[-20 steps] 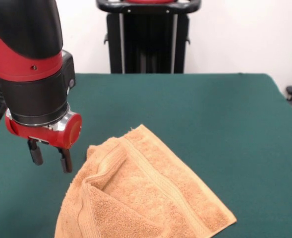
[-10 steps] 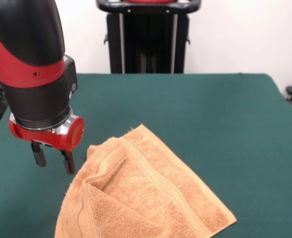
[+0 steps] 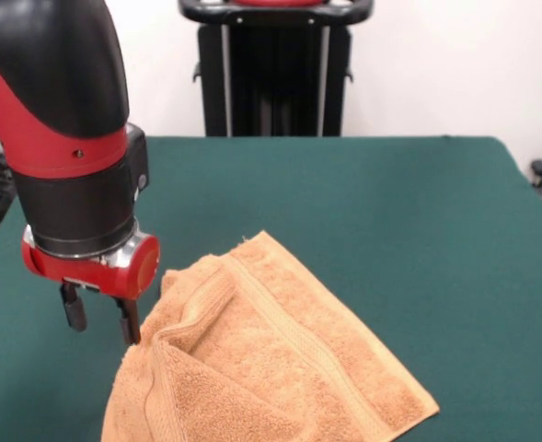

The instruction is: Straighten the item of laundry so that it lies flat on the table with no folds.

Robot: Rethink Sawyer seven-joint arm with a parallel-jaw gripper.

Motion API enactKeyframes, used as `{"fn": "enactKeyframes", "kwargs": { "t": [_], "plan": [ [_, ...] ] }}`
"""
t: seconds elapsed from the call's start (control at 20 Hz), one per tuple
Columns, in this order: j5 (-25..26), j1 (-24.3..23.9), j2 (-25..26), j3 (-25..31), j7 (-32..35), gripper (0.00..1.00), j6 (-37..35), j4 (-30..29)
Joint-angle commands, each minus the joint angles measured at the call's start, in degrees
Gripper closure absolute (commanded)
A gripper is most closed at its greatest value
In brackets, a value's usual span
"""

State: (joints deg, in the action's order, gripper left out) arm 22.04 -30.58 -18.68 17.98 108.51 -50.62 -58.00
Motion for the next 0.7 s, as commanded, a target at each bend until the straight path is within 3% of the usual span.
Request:
{"fn": "enactKeyframes", "kwargs": {
  "t": [0.05,0.7],
  "plan": [
    [2.22,1.73,6.48,6.70,-10.98,0.00,6.81,-6.41],
    [3.05,2.11,11.92,7.11,-13.11,0.00,10.22,-2.05]
  ]
}}
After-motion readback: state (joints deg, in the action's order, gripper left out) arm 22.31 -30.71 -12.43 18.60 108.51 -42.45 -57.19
